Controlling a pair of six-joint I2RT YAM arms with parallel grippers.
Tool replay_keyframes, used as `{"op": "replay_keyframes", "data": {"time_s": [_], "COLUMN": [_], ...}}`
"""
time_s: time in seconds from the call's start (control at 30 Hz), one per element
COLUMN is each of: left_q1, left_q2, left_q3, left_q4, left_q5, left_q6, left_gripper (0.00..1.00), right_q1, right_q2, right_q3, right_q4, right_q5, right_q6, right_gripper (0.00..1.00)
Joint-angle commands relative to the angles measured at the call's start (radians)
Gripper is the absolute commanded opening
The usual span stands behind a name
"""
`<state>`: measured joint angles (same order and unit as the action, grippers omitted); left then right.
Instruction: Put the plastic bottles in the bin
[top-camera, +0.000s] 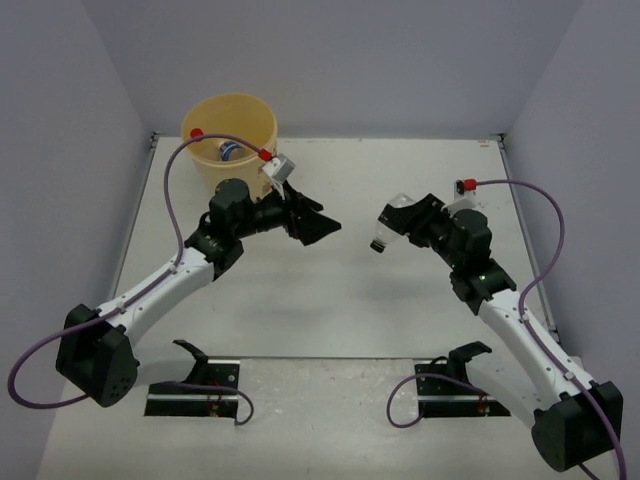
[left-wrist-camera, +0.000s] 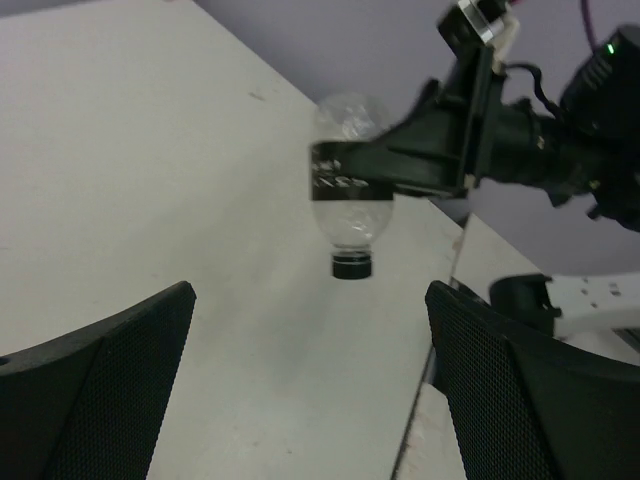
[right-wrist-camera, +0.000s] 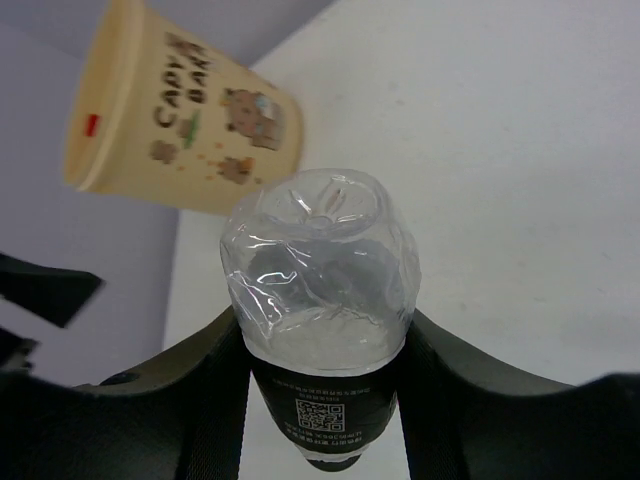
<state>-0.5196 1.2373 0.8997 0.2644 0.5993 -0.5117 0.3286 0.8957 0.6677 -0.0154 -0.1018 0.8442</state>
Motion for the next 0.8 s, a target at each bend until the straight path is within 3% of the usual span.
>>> {"op": "replay_keyframes", "data": {"time_s": [0.0, 0.23, 0.5, 0.57, 0.63, 0.7, 0.77], "left_q1": [-0.074, -0.16, -0.184, -0.19, -0.197, -0.206, -0.208], "left_q2": [0.048, 0.148, 0.175, 0.175, 0.175, 0.177, 0.175], "left_q3": [0.043, 0.09, 0.119, 0.11, 0.1, 0.096, 0.103], "left_q4": [0.121, 0.136, 0.138, 0.158, 0.188, 0.229, 0.23], "left_q5": [0.095, 0.053, 0.014, 0.011, 0.017, 0.032, 0.036], "left_q6": [-0.061, -0.074, -0.079, -0.092, -0.117, -0.122, -0.12], "left_gripper": [1.0, 1.0, 1.0, 0.96, 0.76, 0.46, 0.09], "right_q1": [0.014, 0.076, 0.106, 0.107, 0.107, 0.109, 0.108], "right_q2": [0.025, 0.084, 0.064, 0.05, 0.043, 0.034, 0.029], "right_q3": [-0.006, 0.006, -0.028, -0.025, -0.02, -0.017, -0.016], "right_q4": [0.444, 0.502, 0.525, 0.504, 0.479, 0.444, 0.418], "right_q5": [-0.238, -0.269, -0.256, -0.237, -0.219, -0.184, -0.161], "right_q6": [0.14, 0.23, 0.282, 0.27, 0.25, 0.238, 0.23], "right_gripper": [0.21, 0.21, 0.23, 0.24, 0.26, 0.28, 0.31]}}
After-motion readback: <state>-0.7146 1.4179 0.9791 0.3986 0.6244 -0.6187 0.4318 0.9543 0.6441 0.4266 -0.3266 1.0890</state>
